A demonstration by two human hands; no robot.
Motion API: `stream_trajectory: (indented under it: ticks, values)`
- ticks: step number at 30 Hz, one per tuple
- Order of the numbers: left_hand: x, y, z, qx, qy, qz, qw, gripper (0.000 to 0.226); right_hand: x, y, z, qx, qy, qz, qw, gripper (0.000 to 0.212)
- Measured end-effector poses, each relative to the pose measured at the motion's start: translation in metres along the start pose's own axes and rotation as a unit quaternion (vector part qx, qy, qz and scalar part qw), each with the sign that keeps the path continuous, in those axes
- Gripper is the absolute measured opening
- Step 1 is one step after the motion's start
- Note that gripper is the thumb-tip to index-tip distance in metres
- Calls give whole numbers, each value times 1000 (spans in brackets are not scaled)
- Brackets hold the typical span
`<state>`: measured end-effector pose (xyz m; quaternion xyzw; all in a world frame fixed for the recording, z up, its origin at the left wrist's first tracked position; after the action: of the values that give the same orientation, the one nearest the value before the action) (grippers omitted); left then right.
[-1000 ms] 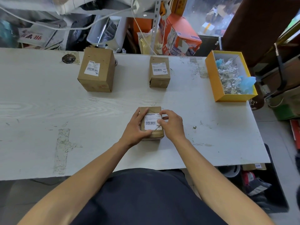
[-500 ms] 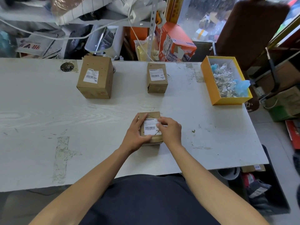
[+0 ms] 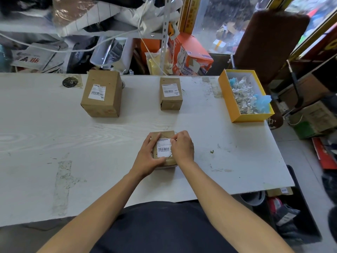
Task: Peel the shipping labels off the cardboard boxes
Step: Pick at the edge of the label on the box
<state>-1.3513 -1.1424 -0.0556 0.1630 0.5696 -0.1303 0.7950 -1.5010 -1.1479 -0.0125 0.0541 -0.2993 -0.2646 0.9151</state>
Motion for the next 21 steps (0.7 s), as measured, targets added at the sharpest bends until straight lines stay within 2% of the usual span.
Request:
stream_trajectory:
  ticks: [8,15,18,21]
  values:
    - [1,-1,0,1,6,3,1000,89,5,-4,-1,32,80,25,996,18]
    - [2,-1,0,5,-4,6,1000,91,-1,-6,1,51,71,40,995,18]
    - [2,-1,0,1,-4,5,1000,91,-7,-3,2,24,17,45,999,15]
    - [3,-1,0,-2,-2,4,1000,90,-16,6,-1,-3,-91,40,995,25]
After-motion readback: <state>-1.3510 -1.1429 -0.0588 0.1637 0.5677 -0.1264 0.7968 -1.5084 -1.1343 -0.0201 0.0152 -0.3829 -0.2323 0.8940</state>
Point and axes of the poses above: each hand's wrist, its own y-axis away from the middle knuckle, its own z-axis out of the back of the hand, x = y × z, the point moved 2 cm from there along -y, towards the middle knuckle, and after that the axes turned 5 degrees about -z, right-handed, at the moved point
